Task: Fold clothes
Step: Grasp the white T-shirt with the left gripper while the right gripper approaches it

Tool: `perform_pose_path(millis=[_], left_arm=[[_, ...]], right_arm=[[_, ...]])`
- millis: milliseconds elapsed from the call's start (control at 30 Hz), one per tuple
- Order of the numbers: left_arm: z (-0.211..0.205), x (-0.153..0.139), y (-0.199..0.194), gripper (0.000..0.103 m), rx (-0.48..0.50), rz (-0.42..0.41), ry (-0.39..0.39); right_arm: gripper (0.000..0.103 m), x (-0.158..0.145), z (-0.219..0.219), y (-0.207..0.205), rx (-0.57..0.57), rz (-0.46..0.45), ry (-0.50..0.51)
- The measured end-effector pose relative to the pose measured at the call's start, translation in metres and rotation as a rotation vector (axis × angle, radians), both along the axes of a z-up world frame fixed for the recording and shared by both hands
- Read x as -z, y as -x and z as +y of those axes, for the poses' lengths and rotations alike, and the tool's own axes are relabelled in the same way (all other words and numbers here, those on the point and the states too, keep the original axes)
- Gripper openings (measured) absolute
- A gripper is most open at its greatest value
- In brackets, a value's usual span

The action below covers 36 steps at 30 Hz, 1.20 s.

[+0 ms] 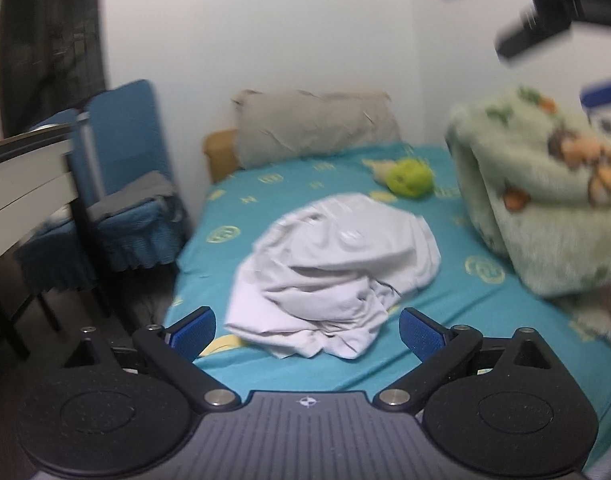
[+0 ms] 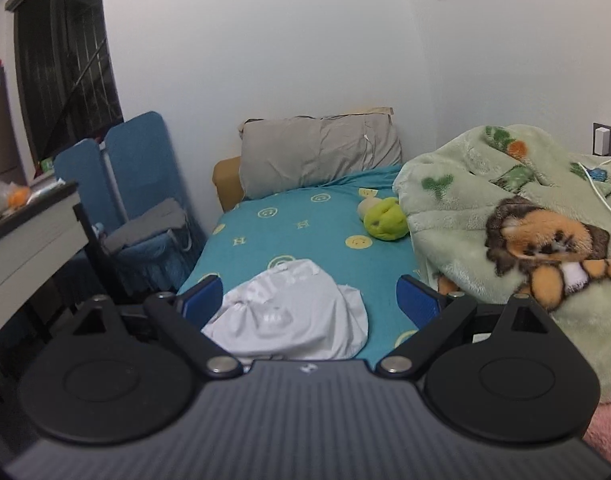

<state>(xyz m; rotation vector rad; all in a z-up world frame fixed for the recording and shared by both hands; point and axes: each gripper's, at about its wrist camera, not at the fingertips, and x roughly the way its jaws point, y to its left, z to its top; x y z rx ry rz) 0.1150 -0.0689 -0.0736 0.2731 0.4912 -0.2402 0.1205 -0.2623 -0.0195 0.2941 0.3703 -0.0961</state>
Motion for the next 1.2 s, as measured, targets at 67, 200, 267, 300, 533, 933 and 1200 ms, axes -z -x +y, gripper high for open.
perform_pose_path(millis=[67, 200, 267, 300, 533, 933, 1200], left_arm=[[-0.014, 0.016, -0.023, 0.093, 0.021, 0.018, -0.046], [-0.036, 0.048, -0.068, 0.083, 0.062, 0.050, -0.112], [-0.042, 0.062, -0.087, 0.080, 0.072, 0.039, -0.135], [-0.043, 0.069, -0.096, 0.079, 0.072, 0.030, -0.139], [-0.025, 0.096, -0.141, 0.031, 0.082, 0.046, -0.012], [0.033, 0.005, -0.097, 0.008, 0.096, -0.028, 0.276], [0.087, -0.048, -0.019, 0.007, 0.099, -0.052, 0.344]], right_arm=[[0.095, 0.018, -0.014, -0.008, 0.017, 0.023, -0.051], [0.094, 0.055, -0.041, -0.021, 0.047, 0.087, -0.162], [0.094, 0.070, -0.050, -0.022, 0.060, 0.114, -0.197], [0.094, 0.074, -0.052, -0.025, 0.063, 0.130, -0.202], [0.094, 0.098, -0.048, -0.062, 0.023, 0.171, -0.235], [0.094, 0.104, -0.038, -0.082, 0.005, 0.148, -0.139], [0.094, 0.089, -0.016, -0.053, -0.056, 0.089, -0.065]])
